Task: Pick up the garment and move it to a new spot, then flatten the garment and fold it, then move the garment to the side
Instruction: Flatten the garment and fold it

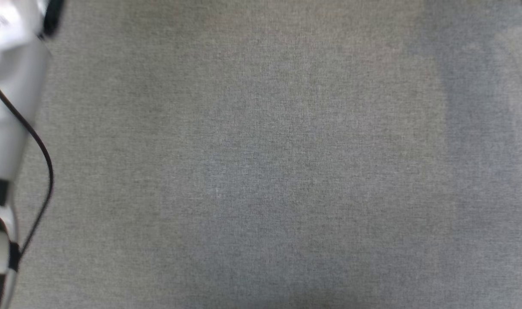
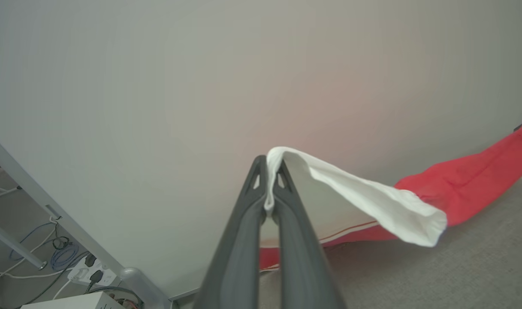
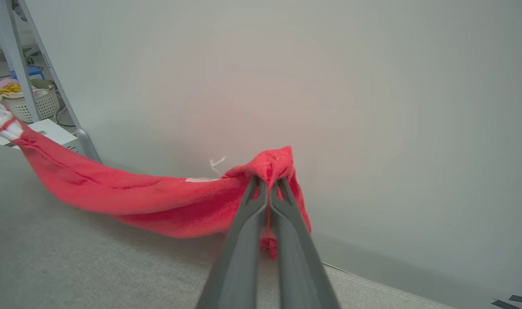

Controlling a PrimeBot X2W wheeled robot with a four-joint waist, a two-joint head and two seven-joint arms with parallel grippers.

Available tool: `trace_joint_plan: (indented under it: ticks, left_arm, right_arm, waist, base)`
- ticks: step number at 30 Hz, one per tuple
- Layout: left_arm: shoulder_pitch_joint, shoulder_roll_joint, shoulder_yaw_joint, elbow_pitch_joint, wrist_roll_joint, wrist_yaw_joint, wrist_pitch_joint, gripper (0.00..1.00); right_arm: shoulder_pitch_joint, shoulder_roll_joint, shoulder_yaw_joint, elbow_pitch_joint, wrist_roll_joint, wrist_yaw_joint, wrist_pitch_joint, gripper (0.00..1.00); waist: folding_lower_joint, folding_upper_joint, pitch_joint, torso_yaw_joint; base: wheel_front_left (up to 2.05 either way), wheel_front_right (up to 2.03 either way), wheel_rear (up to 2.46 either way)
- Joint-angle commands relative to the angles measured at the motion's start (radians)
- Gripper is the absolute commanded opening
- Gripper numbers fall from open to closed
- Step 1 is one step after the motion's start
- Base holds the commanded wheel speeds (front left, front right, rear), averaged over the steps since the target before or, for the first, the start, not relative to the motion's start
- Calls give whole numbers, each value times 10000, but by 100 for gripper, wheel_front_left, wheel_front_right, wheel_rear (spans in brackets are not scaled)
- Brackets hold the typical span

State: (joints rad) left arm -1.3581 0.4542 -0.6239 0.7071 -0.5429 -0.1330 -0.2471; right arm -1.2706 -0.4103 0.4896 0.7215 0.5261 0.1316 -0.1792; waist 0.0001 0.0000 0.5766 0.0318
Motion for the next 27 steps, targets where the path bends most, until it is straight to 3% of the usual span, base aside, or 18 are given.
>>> trace_joint_plan:
  ticks: [1, 9, 20, 27]
  left_arm:
    - [697, -53, -71, -166, -135, 24, -87, 0]
    - [4085, 252, -85, -1235, -848, 550, -13, 0]
    - [8452, 1454, -201, -3383, -1859, 1530, 841, 0]
    - [10237, 1933, -460, -4602, -2218, 1975, 1305, 0]
  right_arm:
    - [503, -16, 135, -81, 274, -9, -115, 0]
    - [3088, -242, 975, -447, 1660, -9, -238, 0]
    - [5914, -796, 1992, -1181, 3619, -9, 0, 0]
    - [7250, -1139, 2080, -980, 4548, -9, 363, 0]
  waist:
    - [-1, 0, -851, 156]
    - [-1, 0, -2363, 333]
    - [-1, 0, -3714, 539]
    - [-1, 0, -4495, 654]
  base:
    - [0, 0, 0]
    - [0, 0, 0]
    - [0, 0, 0]
    - [0, 0, 0]
